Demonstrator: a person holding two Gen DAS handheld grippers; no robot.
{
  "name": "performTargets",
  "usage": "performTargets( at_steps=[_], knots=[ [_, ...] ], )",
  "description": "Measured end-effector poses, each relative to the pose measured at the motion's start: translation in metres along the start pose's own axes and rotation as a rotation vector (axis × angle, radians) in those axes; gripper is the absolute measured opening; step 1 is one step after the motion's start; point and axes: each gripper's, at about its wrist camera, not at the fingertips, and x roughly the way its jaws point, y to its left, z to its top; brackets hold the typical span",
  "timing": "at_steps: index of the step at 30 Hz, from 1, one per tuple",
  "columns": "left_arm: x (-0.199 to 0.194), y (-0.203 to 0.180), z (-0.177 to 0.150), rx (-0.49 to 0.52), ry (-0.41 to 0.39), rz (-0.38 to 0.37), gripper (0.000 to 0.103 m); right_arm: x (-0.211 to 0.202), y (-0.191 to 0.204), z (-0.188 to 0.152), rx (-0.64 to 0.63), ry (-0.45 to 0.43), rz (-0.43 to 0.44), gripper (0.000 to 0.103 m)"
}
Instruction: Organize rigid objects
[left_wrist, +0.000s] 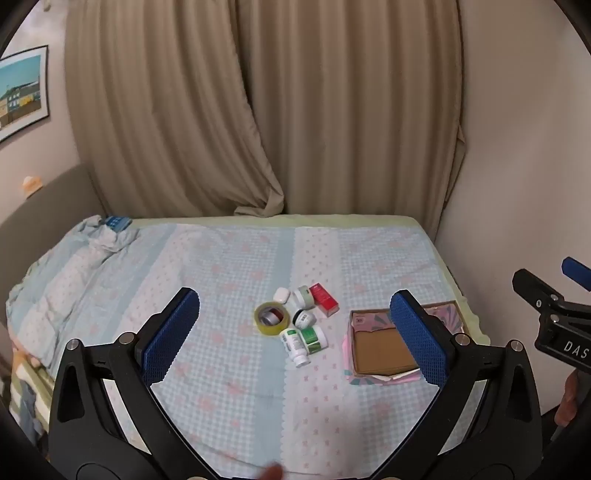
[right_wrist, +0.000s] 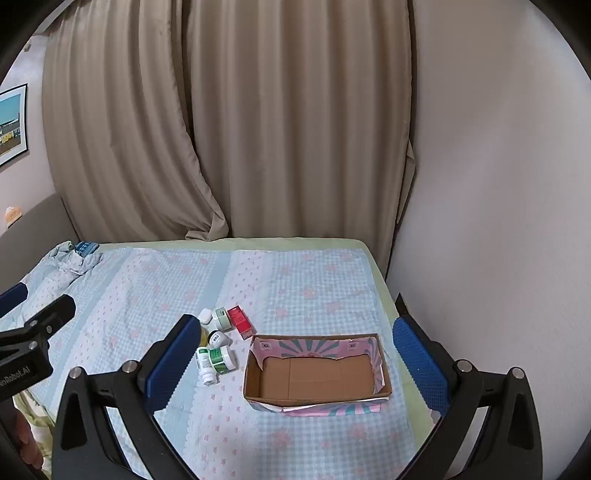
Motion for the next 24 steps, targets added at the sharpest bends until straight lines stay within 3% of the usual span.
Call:
performTargets(
  at_steps=[4,9,24],
  knots=[
    [0.0,0.005,0.001,-0.013,-0.003,-0.023,0.102,0.0,-0.001,-0.004,-0.001,0.004,-0.002,0.103],
    [-0.004,-0.008,-0.001,0.035,-0.027,0.016,0.103,0.0,-0.002,0.006,-0.002,0.01,0.002,0.103],
    [-0.006,-0.001,0.001,0.008,-0.043,-0.012,0.102,0.001,-0.004,0.011,0.019,-0.004,0.004,0.103]
  ],
)
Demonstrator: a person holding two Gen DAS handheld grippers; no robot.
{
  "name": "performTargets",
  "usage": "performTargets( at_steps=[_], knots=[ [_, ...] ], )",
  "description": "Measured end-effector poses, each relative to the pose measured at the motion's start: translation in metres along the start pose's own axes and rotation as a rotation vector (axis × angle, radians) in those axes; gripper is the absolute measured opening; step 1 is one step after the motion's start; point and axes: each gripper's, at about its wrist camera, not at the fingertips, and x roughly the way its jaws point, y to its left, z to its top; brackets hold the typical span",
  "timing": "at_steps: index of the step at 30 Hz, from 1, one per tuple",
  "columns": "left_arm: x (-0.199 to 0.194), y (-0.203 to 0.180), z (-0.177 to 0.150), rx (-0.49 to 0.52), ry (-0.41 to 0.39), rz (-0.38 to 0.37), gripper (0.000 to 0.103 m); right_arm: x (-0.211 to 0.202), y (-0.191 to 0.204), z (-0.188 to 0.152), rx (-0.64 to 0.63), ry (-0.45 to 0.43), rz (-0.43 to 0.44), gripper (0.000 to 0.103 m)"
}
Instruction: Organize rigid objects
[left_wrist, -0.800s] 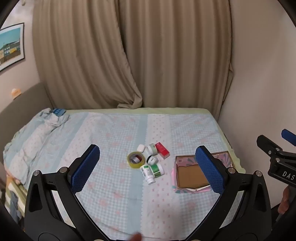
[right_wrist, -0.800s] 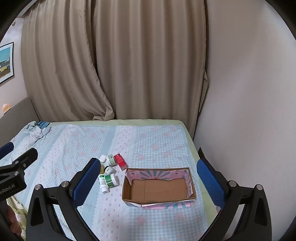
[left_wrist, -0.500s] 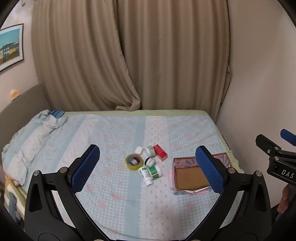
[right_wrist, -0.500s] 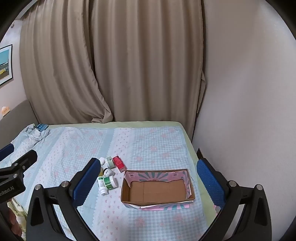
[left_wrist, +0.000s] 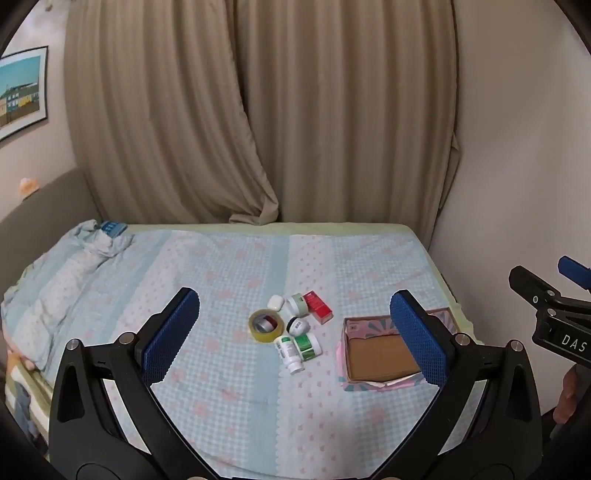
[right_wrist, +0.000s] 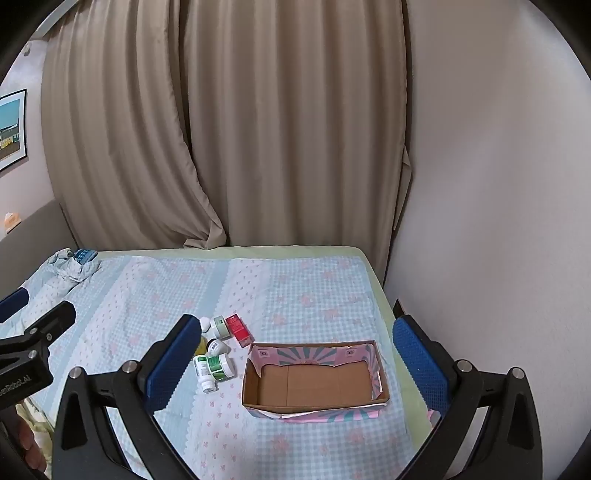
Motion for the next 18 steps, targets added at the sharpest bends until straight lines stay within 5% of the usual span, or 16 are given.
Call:
performTargets(
  at_steps=[18],
  knots=[
    [-0.0011,-0.0004,-0.0044,-0.017,-0.019,0.0,0.103,-0.0011,-0.005,0.0085,0.009,-0.013,-0.011,0.103]
  ],
)
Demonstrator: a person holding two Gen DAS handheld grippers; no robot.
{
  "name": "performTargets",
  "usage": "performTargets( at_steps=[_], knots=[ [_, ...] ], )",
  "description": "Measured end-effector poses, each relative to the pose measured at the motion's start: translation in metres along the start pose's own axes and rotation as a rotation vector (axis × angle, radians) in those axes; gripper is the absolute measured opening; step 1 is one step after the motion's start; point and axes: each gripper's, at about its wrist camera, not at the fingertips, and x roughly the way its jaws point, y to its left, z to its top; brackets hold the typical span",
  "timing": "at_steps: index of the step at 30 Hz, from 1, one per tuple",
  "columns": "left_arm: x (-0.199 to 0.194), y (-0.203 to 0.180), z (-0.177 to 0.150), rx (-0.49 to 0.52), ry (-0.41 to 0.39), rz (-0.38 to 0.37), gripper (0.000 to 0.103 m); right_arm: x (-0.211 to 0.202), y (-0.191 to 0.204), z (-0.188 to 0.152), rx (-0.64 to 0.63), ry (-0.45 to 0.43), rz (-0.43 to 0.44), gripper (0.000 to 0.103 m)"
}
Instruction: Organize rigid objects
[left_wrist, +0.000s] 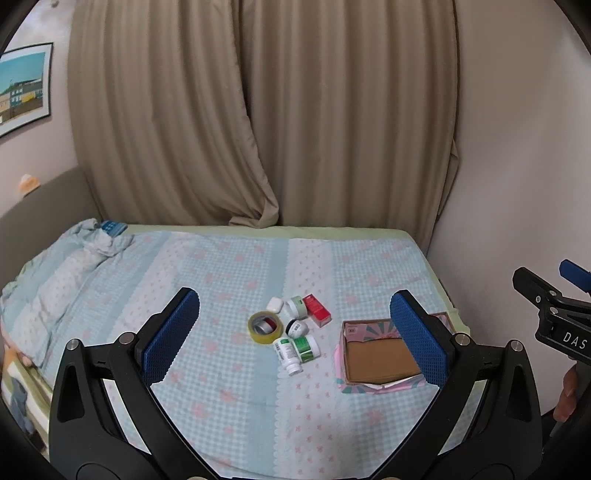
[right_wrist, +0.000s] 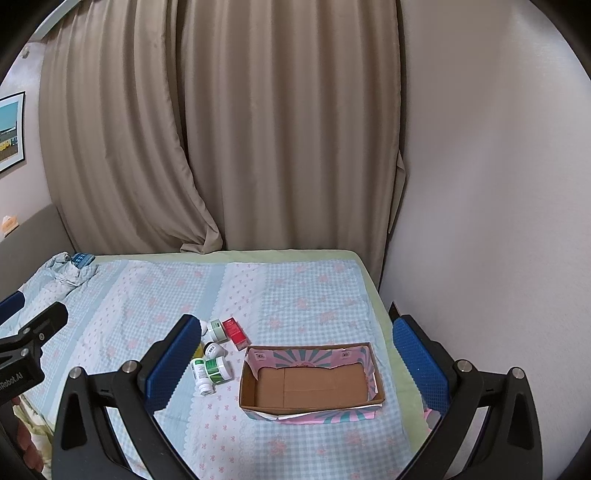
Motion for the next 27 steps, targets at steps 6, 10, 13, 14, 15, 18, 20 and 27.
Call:
performTargets(
  at_steps=[6,10,13,14,15,18,20,27],
  knots=[
    [-0.003,0.0,-0.001,-0.001,-0.015,0.003,0.102,0.005,-0.002,0.004,0.002,-0.01,0.003,0.103],
    [-0.007,0.001,-0.003,-0.012,-0.032,0.0,0.102,0.013,-0.003,0.006,0.0,-0.017,0.002,0.103],
    [-0.008,0.002,-0.004,-0.013,-0.034,0.007,0.102,0.022,-0.001,0.007,0.004,-0.014,0.005,0.103],
    [-0.008,0.002,-0.003,-0.014,-0.033,0.008,0.102,0.021,-0.001,0.005,0.004,-0.016,0.004,0.103],
    [-0.007,0.003,-0.004,-0.015,-0.032,0.008,0.102,0.024,-0.001,0.006,0.004,-0.016,0.004,0.103],
    [-0.006,0.005,-0.003,-0.021,-0.03,0.004,0.102,0.025,0.0,0.002,0.003,-0.018,0.005,0.103],
    [-0.005,0.007,-0.003,-0.023,-0.029,0.002,0.102,0.023,0.0,-0.002,0.001,-0.021,0.005,0.103],
    [-0.005,0.01,-0.004,-0.025,-0.028,-0.002,0.102,0.031,0.007,-0.007,-0.007,-0.023,0.012,0.103]
  ],
)
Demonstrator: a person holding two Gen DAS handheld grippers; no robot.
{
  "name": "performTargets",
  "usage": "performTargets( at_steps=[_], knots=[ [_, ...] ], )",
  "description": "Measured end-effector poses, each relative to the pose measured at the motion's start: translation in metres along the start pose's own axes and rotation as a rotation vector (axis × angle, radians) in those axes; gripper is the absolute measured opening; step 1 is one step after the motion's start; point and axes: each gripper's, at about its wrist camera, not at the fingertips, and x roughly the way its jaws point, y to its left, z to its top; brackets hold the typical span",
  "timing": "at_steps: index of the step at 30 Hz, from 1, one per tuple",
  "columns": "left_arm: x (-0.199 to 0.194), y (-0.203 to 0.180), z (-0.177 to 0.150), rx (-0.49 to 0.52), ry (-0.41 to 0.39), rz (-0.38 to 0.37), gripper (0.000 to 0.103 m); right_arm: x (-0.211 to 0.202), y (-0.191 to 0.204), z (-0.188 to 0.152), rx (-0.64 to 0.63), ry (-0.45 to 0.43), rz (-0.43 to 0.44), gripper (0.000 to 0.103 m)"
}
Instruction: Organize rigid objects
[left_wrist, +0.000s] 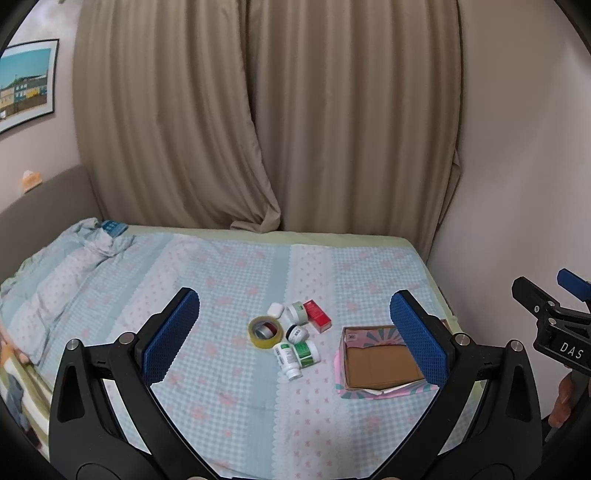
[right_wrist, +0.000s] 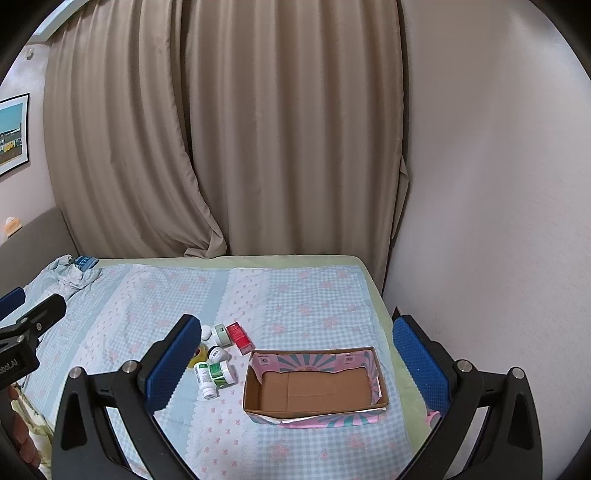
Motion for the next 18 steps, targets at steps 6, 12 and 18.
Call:
performTargets(
  at_steps=[6,12,18],
  knots=[
    [0.002,0.002,0.0,-0.003,0.006,-0.006,0.102,-0.008,0.004,-0.014,-0.002,-0.007,0.005,0.103],
    [0.002,0.003,0.002,-0.003,0.007,-0.007,0.102,-0.014,0.003,-0.02,0.001,-0.012,0.008,0.103],
    [0.002,0.003,0.002,-0.002,0.008,-0.006,0.102,-0.015,0.001,-0.021,-0.004,-0.008,0.014,0.103]
  ],
)
